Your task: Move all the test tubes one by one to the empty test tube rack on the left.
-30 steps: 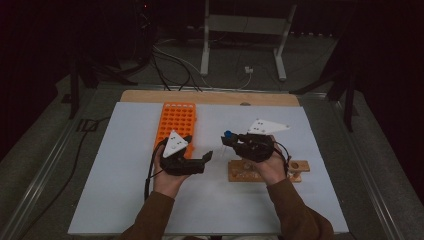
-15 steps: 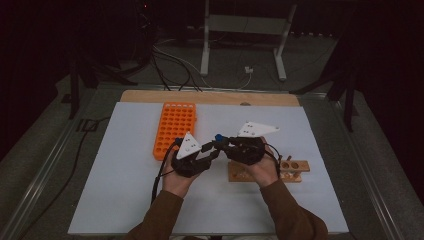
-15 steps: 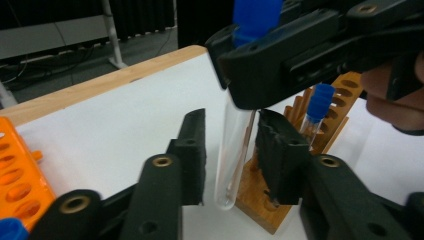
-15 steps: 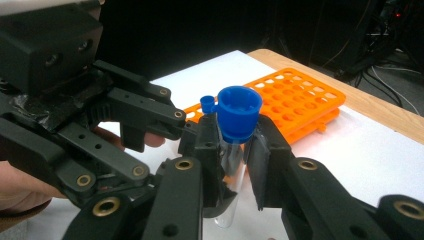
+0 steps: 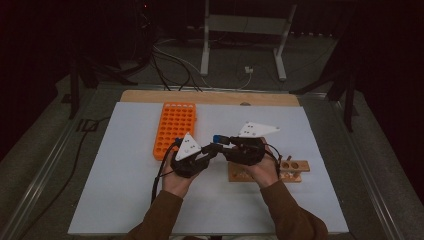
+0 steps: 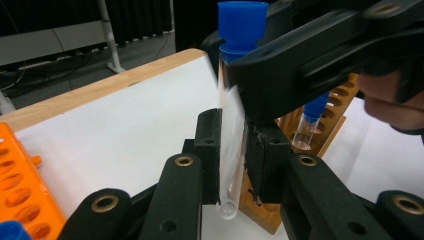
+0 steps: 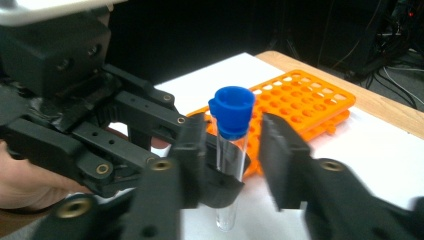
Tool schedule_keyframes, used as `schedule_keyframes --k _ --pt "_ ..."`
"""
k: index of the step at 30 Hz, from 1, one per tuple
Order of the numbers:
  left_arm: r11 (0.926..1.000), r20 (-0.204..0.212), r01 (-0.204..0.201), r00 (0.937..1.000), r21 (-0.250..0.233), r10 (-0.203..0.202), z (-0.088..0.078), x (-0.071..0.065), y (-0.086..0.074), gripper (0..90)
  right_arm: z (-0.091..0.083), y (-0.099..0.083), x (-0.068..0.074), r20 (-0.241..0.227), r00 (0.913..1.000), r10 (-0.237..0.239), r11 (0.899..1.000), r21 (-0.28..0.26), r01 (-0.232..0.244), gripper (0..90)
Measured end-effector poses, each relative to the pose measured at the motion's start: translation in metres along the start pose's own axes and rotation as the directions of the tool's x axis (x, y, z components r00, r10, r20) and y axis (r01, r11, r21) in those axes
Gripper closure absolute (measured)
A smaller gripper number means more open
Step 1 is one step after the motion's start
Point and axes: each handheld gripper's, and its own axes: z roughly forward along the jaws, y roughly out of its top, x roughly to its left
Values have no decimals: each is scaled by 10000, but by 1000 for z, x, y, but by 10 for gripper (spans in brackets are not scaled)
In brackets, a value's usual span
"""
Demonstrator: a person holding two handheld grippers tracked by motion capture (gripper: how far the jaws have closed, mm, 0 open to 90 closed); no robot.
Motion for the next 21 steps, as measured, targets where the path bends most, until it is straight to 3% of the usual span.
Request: schedule_keyframes --k 5,7,12,15,21 --pt "10000 -189 88 9998 19 -87 -3 4 0 779 -7 1 -6 12 9996 277 9996 -79 -277 328" --pt "9999 -271 139 9995 25 -138 -5 6 -1 779 -10 0 -7 336 9989 333 9994 -63 -331 212" --pt "9995 -446 328 9985 -19 -328 -11 12 -3 779 -19 -1 -12 1084 9931 438 9990 -164 -423 50" --pt "9992 -563 388 9977 -27 -389 -15 15 -5 780 -25 -3 -16 1336 9900 447 9989 -207 -423 4" --pt "9986 -722 518 9960 -64 -522 -23 23 -10 780 -34 -6 -22 1547 9872 398 9992 -55 -394 0"
